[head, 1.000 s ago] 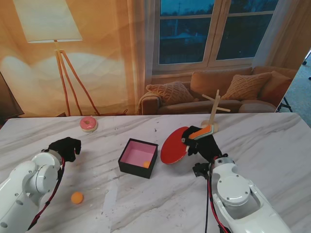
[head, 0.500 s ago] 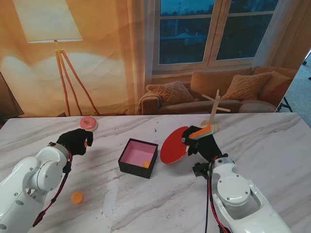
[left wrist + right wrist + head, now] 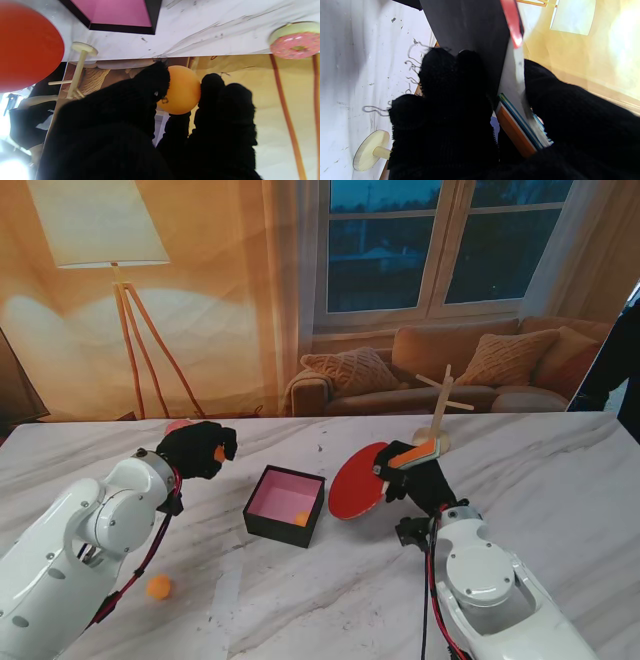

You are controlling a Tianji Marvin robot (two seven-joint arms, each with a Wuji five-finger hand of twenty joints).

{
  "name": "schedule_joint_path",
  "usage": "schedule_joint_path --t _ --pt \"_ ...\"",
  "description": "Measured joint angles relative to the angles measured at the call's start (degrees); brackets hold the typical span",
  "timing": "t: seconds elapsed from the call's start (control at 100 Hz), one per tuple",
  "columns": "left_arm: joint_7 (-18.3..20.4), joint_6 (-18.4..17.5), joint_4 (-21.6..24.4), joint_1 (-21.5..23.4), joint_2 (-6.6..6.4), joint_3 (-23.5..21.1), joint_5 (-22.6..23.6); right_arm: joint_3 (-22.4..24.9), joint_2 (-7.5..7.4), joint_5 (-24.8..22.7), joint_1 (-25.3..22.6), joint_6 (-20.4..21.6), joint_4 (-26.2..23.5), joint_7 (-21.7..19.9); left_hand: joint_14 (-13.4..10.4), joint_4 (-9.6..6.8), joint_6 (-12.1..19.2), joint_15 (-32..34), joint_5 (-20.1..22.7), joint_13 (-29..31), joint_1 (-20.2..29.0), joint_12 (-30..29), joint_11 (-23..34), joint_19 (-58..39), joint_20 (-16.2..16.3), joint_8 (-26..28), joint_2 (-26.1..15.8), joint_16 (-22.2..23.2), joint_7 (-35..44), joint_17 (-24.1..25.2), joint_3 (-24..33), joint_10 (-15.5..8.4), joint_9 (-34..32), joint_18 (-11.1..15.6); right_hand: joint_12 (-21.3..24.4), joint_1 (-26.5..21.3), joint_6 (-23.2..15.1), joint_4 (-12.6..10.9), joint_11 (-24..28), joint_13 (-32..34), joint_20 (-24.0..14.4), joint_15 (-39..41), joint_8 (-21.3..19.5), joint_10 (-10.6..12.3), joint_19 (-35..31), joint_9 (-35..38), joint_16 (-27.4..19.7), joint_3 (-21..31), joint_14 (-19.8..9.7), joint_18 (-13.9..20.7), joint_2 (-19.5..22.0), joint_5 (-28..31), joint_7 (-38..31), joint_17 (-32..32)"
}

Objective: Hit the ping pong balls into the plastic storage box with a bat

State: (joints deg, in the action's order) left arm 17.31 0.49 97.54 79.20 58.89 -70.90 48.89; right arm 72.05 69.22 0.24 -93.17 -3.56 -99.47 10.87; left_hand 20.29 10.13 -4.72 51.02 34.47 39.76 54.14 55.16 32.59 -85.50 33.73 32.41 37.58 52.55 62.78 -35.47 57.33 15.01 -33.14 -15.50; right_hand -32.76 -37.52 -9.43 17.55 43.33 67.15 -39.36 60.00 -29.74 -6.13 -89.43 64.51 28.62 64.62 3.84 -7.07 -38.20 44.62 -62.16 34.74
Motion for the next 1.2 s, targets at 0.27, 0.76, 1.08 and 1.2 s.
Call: schedule_joint_path --t 0.27,0.76,1.08,1.2 --pt "0.7 1.7 0.1 -4.2 0.35 4.9 -4.6 0.1 0.18 0.0 -0.1 -0.6 0.0 0.4 0.0 0.00 0.0 0.0 0.0 0.0 0.0 0.0 -0.1 0.0 0.0 0.0 0.0 0.0 0.0 0.0 0.0 0.0 0.0 0.0 0.0 0.0 0.0 0.0 0.0 0.0 0.0 0.0 0.0 0.0 0.0 0.0 0.0 0.0 0.0 0.0 0.0 0.0 0.0 0.0" --pt "0.5 3.2 -2.4 -12.0 1.53 12.9 -12.6 -0.4 0.46 -0.2 1.6 -4.3 2.3 0.3 0.0 0.00 0.0 0.0 0.0 0.0 0.0 0.4 -0.5 0.0 0.0 0.0 0.0 0.0 0.0 0.0 0.0 0.0 -0.1 0.0 0.0 0.0 0.0 0.0 0.0 0.0 0.0 0.0 0.0 0.0 0.0 0.0 0.0 0.0 0.0 0.0 0.0 0.0 0.0 0.0" --pt "-1.0 3.8 -4.2 -16.0 2.57 17.6 -17.8 -0.3 0.55 -0.2 2.0 -5.3 4.0 0.3 0.0 0.00 0.0 0.0 0.0 0.0 0.0 0.4 -0.6 0.0 0.0 0.0 0.0 0.0 0.0 0.0 -0.1 0.0 -0.1 0.0 0.0 0.0 0.0 0.0 0.0 0.0 0.0 0.0 0.0 0.0 0.0 0.0 0.0 0.0 0.0 0.0 0.0 0.0 0.0 0.0" --pt "-1.4 4.1 -4.5 -17.1 3.07 18.7 -19.0 -0.2 0.55 -0.2 2.0 -5.9 4.0 0.3 0.0 0.00 0.0 0.0 0.0 0.0 0.0 0.4 -0.6 0.0 0.0 0.0 0.0 0.0 0.0 0.0 -0.1 0.0 -0.1 0.0 0.0 0.0 0.0 0.0 0.0 0.0 0.0 0.0 0.0 0.0 0.0 0.0 0.0 0.0 0.0 0.0 0.0 0.0 0.0 0.0"
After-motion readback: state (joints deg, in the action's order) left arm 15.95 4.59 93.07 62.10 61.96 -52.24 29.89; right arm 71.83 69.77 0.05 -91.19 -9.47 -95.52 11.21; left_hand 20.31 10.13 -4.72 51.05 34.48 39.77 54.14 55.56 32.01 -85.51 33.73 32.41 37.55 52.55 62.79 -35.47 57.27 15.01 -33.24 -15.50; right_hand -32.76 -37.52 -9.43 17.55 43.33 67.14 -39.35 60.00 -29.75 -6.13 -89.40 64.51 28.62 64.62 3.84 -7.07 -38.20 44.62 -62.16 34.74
